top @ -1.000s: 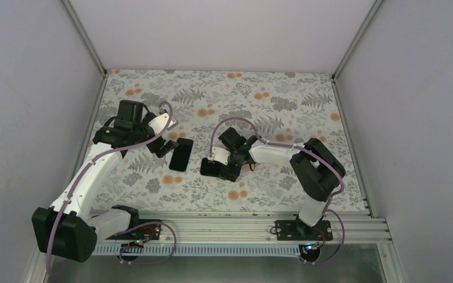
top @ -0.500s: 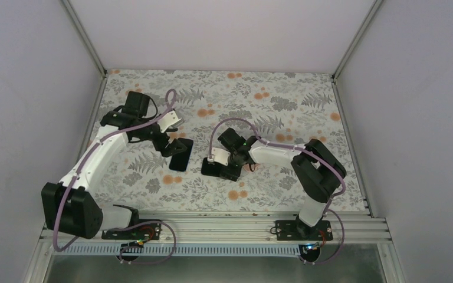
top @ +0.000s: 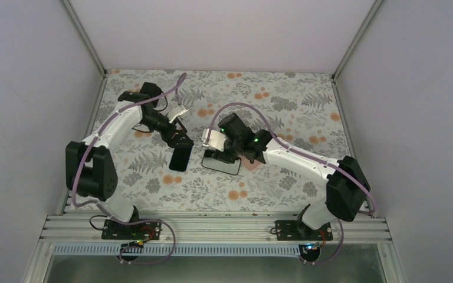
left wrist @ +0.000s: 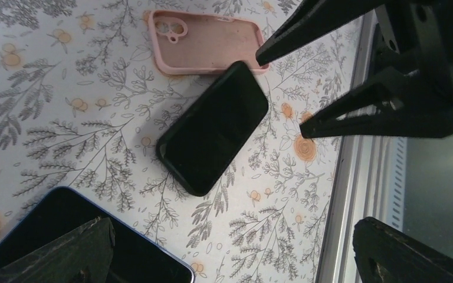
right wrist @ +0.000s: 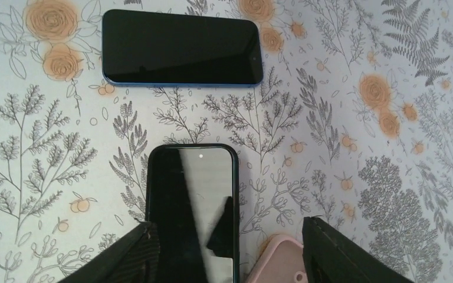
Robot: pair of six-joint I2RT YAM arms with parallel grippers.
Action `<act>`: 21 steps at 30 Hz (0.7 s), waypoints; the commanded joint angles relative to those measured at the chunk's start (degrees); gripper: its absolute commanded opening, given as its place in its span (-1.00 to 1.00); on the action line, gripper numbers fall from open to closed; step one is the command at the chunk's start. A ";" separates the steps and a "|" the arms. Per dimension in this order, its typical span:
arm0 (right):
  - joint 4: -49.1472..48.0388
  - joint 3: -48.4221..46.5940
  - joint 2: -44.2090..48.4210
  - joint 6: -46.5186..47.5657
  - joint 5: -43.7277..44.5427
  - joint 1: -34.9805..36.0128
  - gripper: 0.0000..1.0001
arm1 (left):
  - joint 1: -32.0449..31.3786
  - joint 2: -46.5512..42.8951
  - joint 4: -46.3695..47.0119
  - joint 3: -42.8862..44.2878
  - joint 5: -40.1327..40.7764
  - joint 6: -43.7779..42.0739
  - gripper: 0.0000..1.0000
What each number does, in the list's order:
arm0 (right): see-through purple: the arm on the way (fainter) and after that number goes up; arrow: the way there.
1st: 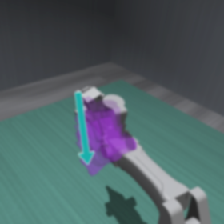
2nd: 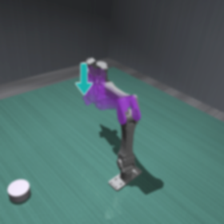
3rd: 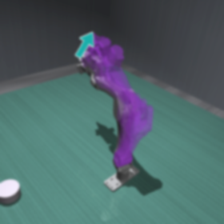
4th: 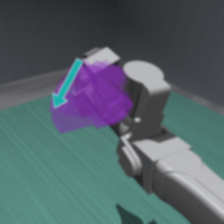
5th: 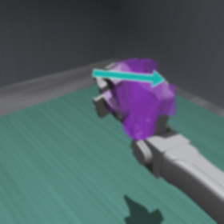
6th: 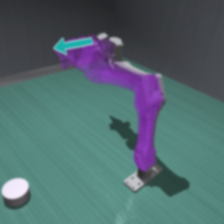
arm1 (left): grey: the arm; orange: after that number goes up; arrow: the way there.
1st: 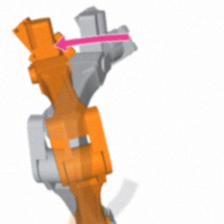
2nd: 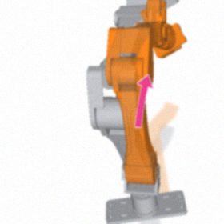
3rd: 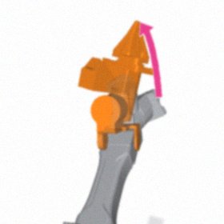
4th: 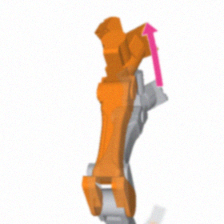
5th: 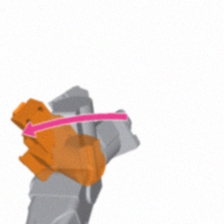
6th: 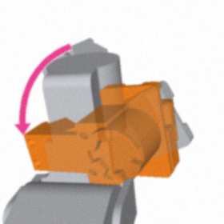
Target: Take the phone out of the phone case
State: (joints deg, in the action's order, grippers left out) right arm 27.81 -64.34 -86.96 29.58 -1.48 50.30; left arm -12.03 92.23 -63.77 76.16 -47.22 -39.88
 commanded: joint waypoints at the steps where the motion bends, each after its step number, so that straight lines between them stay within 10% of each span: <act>1: 2.46 -2.48 -2.05 0.04 2.11 0.59 0.36 | 0.14 3.46 -4.73 2.54 -4.49 -3.33 1.00; 6: 7.17 -1.79 -5.61 0.92 -1.73 0.19 0.96 | 0.23 1.43 -3.70 1.24 -4.01 -3.58 1.00; 21: 3.24 -2.55 -19.02 3.42 -0.09 -0.08 0.99 | 0.82 -1.32 -2.38 -1.67 -3.60 -3.43 1.00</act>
State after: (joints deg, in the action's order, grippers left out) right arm 31.73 -64.93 -104.53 31.92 -2.02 50.50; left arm -11.90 92.77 -66.54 75.37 -48.73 -41.63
